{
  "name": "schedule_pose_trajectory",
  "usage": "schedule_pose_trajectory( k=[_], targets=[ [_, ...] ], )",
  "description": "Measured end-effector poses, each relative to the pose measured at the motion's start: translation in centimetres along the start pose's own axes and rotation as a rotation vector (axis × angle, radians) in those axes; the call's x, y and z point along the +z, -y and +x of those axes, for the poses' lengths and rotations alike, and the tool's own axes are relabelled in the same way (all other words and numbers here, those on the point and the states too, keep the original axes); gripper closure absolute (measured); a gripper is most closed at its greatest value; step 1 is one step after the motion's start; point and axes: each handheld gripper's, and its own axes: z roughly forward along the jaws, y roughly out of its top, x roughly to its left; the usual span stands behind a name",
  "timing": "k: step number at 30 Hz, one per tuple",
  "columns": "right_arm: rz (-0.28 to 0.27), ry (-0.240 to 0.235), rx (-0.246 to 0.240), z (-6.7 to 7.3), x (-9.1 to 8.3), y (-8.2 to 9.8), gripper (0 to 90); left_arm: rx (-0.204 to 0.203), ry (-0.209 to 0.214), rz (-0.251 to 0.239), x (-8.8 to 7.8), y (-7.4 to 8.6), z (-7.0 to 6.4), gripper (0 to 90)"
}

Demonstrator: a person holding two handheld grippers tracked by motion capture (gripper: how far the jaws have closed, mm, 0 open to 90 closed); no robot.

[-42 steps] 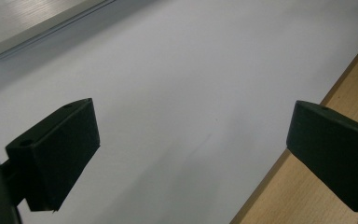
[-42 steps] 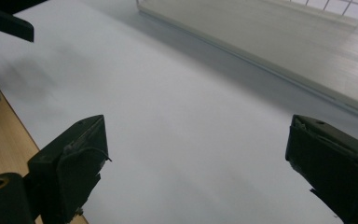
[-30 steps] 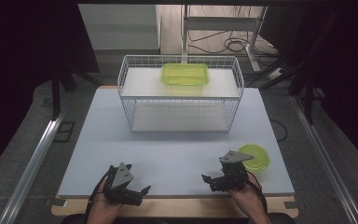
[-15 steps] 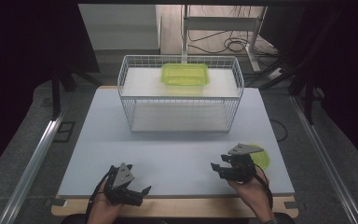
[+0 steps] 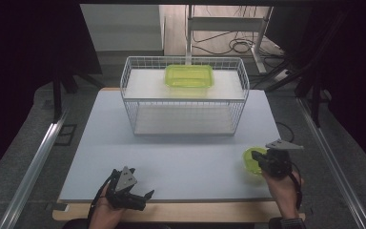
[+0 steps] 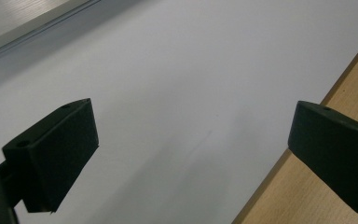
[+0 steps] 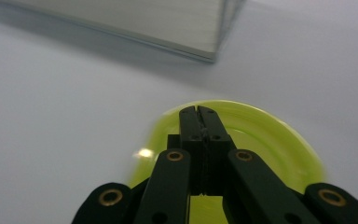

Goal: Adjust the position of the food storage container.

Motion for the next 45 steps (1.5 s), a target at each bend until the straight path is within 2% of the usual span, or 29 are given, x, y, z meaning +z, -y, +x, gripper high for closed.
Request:
schedule_pose_trajectory(
  k=[5,8,9,11,15,17,23,25,32,45],
  targets=[
    [-0.018,0.093,0.053,-3.0,-1.1,0.7,89.4,0.0,-0.002,0.005,0.0,0.0,0.0,1.3],
    [-0.016,0.13,0.07,-4.1,-1.4,1.2,89.4,-0.001,-0.002,0.003,0.0,0.0,0.0,1.3],
    [-0.016,0.13,0.07,-4.1,-1.4,1.2,89.4,-0.001,-0.002,0.003,0.0,0.0,0.0,1.3],
    [-0.003,0.164,0.086,-5.1,-1.6,1.8,89.4,-0.001,-0.001,0.005,0.0,0.0,0.0,1.3],
    [0.017,0.176,0.112,-5.9,-1.5,2.4,89.4,-0.001,0.002,0.008,0.1,0.0,0.0,1.3],
    [0.043,0.171,0.124,-6.2,-1.2,2.8,89.4,-0.001,0.003,0.009,0.1,0.0,0.0,1.3],
    [0.068,0.139,0.129,-5.8,-0.6,3.0,89.3,0.001,0.002,0.012,0.1,0.0,0.0,1.3],
    [0.073,0.145,0.127,-5.7,-0.5,3.1,89.3,0.001,0.002,0.013,0.1,0.0,0.0,1.3],
    [0.07,0.123,0.142,-5.3,-0.5,3.1,89.3,0.006,0.002,0.018,0.2,0.0,0.0,1.3],
    [0.09,0.039,0.111,-2.3,0.5,2.5,89.3,0.008,0.001,0.025,0.2,0.1,-0.1,1.3]
  ],
)
